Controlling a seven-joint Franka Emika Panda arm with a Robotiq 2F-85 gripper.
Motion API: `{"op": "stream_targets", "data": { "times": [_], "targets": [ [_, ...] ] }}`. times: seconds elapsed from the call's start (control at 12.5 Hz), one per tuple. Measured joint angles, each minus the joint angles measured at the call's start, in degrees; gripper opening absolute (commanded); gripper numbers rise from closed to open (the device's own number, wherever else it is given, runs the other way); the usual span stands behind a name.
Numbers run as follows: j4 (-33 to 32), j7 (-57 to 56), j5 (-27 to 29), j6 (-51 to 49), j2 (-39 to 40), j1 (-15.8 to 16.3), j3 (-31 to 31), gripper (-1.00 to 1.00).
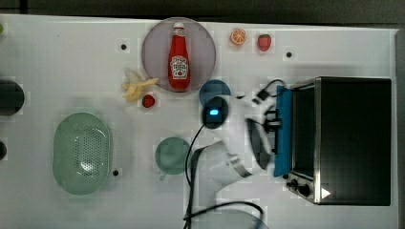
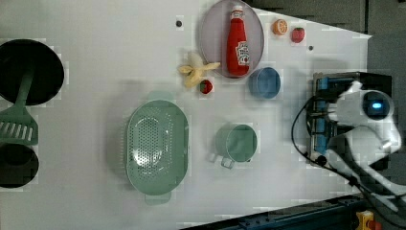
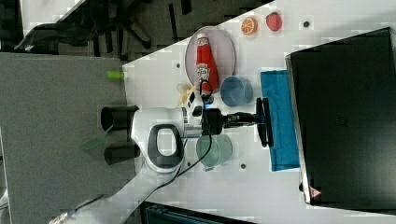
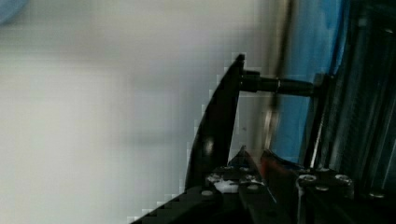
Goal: Flap open oven.
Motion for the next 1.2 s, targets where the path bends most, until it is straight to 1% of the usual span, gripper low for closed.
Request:
{"op": "stream_targets", "data": {
  "times": [0.08, 0.16, 0.24, 0.4, 0.48, 0.64, 0.96, 1.12, 1.2],
  "targets": [
    [0.11, 4.21, -3.02, -0.31, 2.00, 1.37, 0.69, -0.65],
    [0.34, 7.86, -4.73, -0.28, 4.29, 2.79, 1.10, -0.65],
    [0.56, 11.23, -5.65, -0.22, 6.49, 4.03, 1.46, -0.65],
    [0.78, 17.38, -5.76, -0.64, 10.11, 6.18, 1.87, -0.65],
    [0.67, 20.31, -6.27, -0.70, 11.54, 6.76, 2.26, -0.65],
    [0.56, 24.59, -7.47, -1.23, 13.27, 7.01, 3.06, -0.65],
    [1.57, 27.40, -7.25, -0.14, 13.36, 7.50, 2.04, -0.65],
    [1.57, 27.99, -4.98, 0.87, 13.05, 7.56, 2.04, -0.65],
    [1.34, 28.05, -2.10, 0.56, 12.13, 7.48, 2.03, -0.65]
  ]
}}
